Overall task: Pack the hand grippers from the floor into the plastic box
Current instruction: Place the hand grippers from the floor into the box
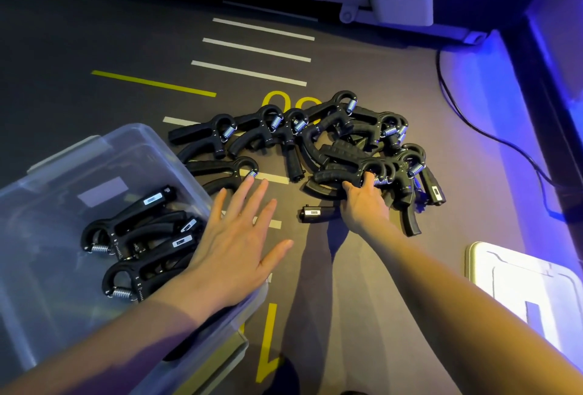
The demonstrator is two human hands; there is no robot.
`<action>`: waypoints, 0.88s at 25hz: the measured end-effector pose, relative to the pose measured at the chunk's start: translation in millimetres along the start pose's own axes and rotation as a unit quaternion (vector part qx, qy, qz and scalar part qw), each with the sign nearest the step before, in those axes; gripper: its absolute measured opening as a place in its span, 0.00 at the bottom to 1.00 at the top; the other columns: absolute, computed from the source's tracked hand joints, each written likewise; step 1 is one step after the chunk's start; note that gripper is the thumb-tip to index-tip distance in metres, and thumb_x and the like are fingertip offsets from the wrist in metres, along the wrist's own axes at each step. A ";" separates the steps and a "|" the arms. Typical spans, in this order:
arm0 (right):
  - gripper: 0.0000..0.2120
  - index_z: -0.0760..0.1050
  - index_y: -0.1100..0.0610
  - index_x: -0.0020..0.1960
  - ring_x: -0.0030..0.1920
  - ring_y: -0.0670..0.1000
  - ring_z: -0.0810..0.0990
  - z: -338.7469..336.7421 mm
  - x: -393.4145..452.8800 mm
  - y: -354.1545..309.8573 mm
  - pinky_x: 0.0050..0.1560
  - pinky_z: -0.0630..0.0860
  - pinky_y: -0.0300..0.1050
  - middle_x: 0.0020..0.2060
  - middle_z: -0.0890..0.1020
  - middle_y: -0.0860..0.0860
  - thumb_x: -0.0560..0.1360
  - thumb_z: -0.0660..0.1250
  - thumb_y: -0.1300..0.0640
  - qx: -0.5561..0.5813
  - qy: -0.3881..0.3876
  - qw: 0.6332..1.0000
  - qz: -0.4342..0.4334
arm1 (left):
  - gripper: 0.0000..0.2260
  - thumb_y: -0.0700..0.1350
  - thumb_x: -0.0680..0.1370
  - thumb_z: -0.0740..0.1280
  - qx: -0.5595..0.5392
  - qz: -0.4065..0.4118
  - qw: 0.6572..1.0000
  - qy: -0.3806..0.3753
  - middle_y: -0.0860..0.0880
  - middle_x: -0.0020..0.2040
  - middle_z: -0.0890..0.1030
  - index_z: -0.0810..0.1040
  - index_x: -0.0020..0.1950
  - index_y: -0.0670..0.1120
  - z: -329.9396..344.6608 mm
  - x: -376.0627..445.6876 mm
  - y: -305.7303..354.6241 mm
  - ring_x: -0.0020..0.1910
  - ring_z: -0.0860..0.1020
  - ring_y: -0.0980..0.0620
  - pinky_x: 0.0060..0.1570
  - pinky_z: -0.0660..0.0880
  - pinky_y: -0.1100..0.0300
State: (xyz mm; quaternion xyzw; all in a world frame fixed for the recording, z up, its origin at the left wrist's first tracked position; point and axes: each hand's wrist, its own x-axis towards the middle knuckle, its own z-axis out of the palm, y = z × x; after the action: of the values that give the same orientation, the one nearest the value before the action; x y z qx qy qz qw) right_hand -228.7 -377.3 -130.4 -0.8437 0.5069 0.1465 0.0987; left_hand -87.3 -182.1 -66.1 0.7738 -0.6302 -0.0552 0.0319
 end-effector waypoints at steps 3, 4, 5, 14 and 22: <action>0.19 0.61 0.58 0.69 0.53 0.60 0.76 19.2 -7.2 3.5 0.45 0.69 0.48 0.53 0.68 0.57 0.79 0.57 0.55 0.057 0.078 0.995 0.009 | 0.33 0.64 0.78 0.43 -0.005 0.004 1.000 0.000 0.43 0.73 0.63 0.71 0.68 0.43 -1.0 -1.1 0.0 0.74 0.50 0.47 0.68 0.46 0.46; 0.19 0.60 0.58 0.69 0.54 0.61 0.76 22.8 -10.7 6.0 0.46 0.68 0.48 0.50 0.69 0.55 0.80 0.56 0.55 0.089 0.112 0.989 0.026 | 0.33 0.64 0.77 0.42 -0.008 0.003 1.000 0.001 0.44 0.74 0.62 0.70 0.68 0.44 -1.3 -1.5 -0.1 0.74 0.49 0.47 0.69 0.45 0.46; 0.19 0.60 0.58 0.69 0.55 0.62 0.76 21.8 -15.8 6.7 0.47 0.69 0.49 0.50 0.70 0.56 0.80 0.56 0.55 0.125 0.128 0.983 0.041 | 0.34 0.64 0.77 0.42 -0.010 0.000 1.000 0.001 0.44 0.74 0.61 0.69 0.69 0.44 -1.8 -1.9 0.0 0.74 0.48 0.48 0.69 0.46 0.45; 0.20 0.69 0.57 0.68 0.65 0.61 0.72 -25.1 -51.5 -8.9 0.54 0.76 0.49 0.73 0.55 0.61 0.77 0.62 0.61 0.208 0.260 0.936 -0.114 | 0.38 0.67 0.72 0.36 -0.069 -0.028 0.997 -0.019 0.49 0.76 0.37 0.44 0.77 0.47 -16.8 -9.2 -9.4 0.73 0.35 0.52 0.69 0.36 0.54; 0.18 0.74 0.60 0.62 0.65 0.64 0.70 -83.9 -89.5 -96.6 0.56 0.76 0.56 0.68 0.56 0.58 0.76 0.55 0.59 0.166 0.311 0.844 -0.405 | 0.36 0.63 0.75 0.48 -0.246 -0.130 0.938 0.206 0.44 0.76 0.48 0.47 0.75 0.41 -63.3 -32.2 -62.0 0.75 0.46 0.50 0.72 0.46 0.57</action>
State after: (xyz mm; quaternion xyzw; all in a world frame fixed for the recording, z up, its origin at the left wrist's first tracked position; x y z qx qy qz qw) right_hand -170.7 -284.6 -18.9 -0.9461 0.1412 -0.2629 0.1255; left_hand -25.5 -139.2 -9.1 0.8116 -0.4700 -0.0517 0.3430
